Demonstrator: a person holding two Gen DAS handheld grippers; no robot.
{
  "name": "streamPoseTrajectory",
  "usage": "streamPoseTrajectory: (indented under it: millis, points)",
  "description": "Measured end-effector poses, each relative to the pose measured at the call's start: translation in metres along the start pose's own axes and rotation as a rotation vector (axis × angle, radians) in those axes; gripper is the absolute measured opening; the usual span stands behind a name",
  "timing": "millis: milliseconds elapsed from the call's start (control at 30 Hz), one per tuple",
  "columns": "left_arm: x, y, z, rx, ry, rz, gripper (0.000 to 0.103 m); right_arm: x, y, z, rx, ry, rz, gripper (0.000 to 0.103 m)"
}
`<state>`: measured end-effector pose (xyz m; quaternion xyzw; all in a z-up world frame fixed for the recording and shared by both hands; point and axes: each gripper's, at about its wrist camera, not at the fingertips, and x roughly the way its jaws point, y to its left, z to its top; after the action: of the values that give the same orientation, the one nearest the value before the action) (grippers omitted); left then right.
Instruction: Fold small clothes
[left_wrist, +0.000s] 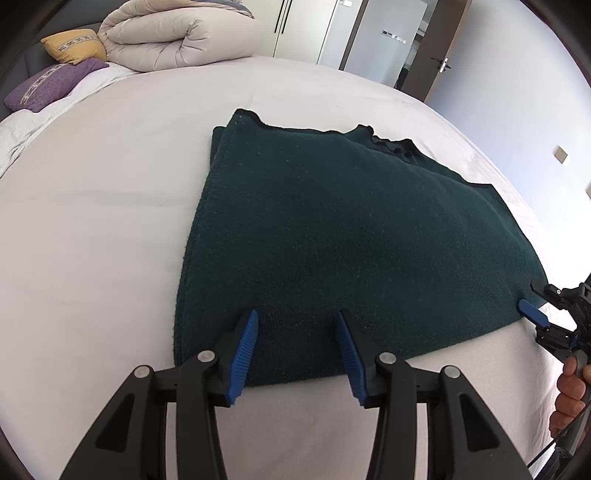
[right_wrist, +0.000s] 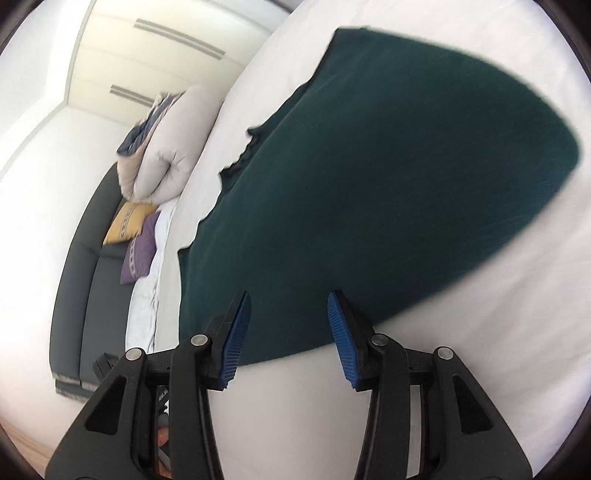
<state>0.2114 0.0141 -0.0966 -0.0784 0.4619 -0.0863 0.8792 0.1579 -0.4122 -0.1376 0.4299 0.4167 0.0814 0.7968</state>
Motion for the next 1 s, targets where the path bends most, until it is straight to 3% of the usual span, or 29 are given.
streamPoseTrajectory:
  millis: [167,367,467,633,733,833,1000]
  points:
    - [-0.002,0.0,-0.001,-0.003,-0.002,-0.008,0.051,-0.046,-0.013,-0.002,0.054,-0.112,-0.017,0.053]
    - [-0.01,-0.001,0.0,-0.019,-0.005,-0.029,0.063,-0.045,0.003,-0.016,-0.001,-0.076,0.014,0.053]
    - [-0.023,0.007,0.0,-0.064,-0.036,-0.046,0.075,-0.044,0.017,-0.02,-0.035,-0.053,0.035,0.053]
    - [-0.045,0.039,0.007,-0.177,-0.112,-0.064,0.082,-0.046,0.039,-0.031,-0.097,-0.024,0.065,0.053]
    - [-0.036,0.062,0.018,-0.248,-0.061,-0.135,0.079,-0.046,0.047,-0.036,-0.123,-0.003,0.093,0.053]
    - [-0.017,0.08,0.03,-0.3,0.02,-0.237,0.067,-0.041,0.052,-0.039,-0.142,0.025,0.102,0.053]
    - [0.013,0.084,0.041,-0.306,0.163,-0.282,0.065,-0.029,0.061,-0.035,-0.162,0.06,0.129,0.053]
